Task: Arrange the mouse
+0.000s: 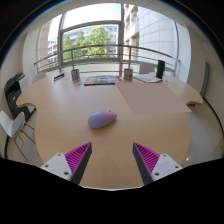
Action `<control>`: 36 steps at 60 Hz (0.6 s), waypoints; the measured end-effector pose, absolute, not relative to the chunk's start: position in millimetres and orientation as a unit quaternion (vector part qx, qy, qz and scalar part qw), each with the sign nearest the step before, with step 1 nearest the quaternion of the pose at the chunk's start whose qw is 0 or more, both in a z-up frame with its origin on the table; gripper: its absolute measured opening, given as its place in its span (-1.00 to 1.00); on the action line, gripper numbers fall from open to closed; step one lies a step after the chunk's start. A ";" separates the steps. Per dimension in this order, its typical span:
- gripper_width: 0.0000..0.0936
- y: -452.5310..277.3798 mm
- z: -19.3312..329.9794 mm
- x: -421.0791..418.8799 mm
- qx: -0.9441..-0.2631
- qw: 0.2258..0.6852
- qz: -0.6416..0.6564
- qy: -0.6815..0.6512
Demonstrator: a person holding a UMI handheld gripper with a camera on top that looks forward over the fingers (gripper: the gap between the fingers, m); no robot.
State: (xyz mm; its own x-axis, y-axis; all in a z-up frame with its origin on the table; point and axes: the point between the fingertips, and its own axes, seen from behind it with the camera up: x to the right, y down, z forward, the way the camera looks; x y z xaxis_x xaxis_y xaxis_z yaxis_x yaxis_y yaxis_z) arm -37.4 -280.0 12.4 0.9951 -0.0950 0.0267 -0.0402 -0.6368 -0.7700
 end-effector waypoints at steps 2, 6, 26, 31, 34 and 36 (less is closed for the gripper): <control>0.82 -263.9 8.1 -49.1 -0.902 0.429 -0.027 0.035; 0.82 -233.5 -1.2 -67.1 -0.900 0.434 -0.023 0.029; 0.68 -136.7 -18.6 -76.9 -0.905 0.422 -0.032 0.050; 0.41 -126.1 -19.2 -78.1 -0.906 0.419 -0.035 0.054; 0.28 -120.8 -18.3 -79.2 -0.906 0.419 -0.034 0.056; 0.27 -117.9 -19.1 -79.1 -0.906 0.418 -0.035 0.055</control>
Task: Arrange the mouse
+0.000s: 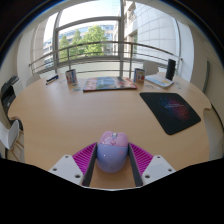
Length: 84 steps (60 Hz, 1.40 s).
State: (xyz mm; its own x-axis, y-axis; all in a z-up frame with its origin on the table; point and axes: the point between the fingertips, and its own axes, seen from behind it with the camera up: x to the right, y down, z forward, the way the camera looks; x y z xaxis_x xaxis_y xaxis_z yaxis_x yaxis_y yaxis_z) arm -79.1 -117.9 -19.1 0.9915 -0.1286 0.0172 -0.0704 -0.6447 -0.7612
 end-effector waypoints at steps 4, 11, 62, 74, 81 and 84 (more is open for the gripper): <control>0.18 -116.6 -20.1 -80.7 -0.908 0.415 -0.036 0.047; -0.01 -114.8 -18.6 -82.9 -0.912 0.407 -0.036 0.025; -0.04 31.6 37.2 214.0 -0.889 0.457 0.034 -0.022; 0.29 17.2 -3.3 228.0 -0.906 0.421 0.037 -0.021; 0.82 6.2 15.9 232.4 -0.899 0.436 0.018 -0.020; 0.79 -3.1 30.0 232.1 -0.895 0.445 0.014 -0.018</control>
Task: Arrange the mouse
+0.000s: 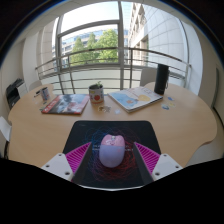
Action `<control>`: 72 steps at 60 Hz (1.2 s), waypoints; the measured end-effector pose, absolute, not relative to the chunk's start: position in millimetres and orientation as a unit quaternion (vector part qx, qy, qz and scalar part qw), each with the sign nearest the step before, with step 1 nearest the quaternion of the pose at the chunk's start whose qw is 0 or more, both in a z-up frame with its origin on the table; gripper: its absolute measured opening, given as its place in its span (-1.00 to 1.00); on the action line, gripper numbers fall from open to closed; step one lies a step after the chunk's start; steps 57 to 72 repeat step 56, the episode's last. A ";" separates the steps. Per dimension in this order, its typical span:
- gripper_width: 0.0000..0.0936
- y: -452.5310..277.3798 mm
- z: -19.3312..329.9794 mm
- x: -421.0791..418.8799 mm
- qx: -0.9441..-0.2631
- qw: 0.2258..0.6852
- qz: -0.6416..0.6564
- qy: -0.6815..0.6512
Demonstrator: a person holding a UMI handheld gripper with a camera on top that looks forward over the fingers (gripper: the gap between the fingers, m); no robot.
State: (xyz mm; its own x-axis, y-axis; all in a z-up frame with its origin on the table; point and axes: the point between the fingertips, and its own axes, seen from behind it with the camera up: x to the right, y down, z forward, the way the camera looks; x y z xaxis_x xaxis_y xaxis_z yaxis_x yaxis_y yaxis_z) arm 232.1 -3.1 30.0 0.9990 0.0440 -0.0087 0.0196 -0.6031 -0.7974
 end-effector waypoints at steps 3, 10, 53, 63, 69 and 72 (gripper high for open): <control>0.81 -16.8 50.9 232.3 -0.891 0.453 0.004 -0.016; 0.81 -61.5 95.5 228.5 -0.881 0.473 -0.019 -0.010; 0.81 -257.6 176.7 200.0 -0.869 0.490 -0.060 -0.007; 0.81 -259.0 177.7 199.7 -0.869 0.491 -0.059 -0.005; 0.81 -259.0 177.7 199.7 -0.869 0.491 -0.059 -0.005; 0.81 -259.0 177.7 199.7 -0.869 0.491 -0.059 -0.005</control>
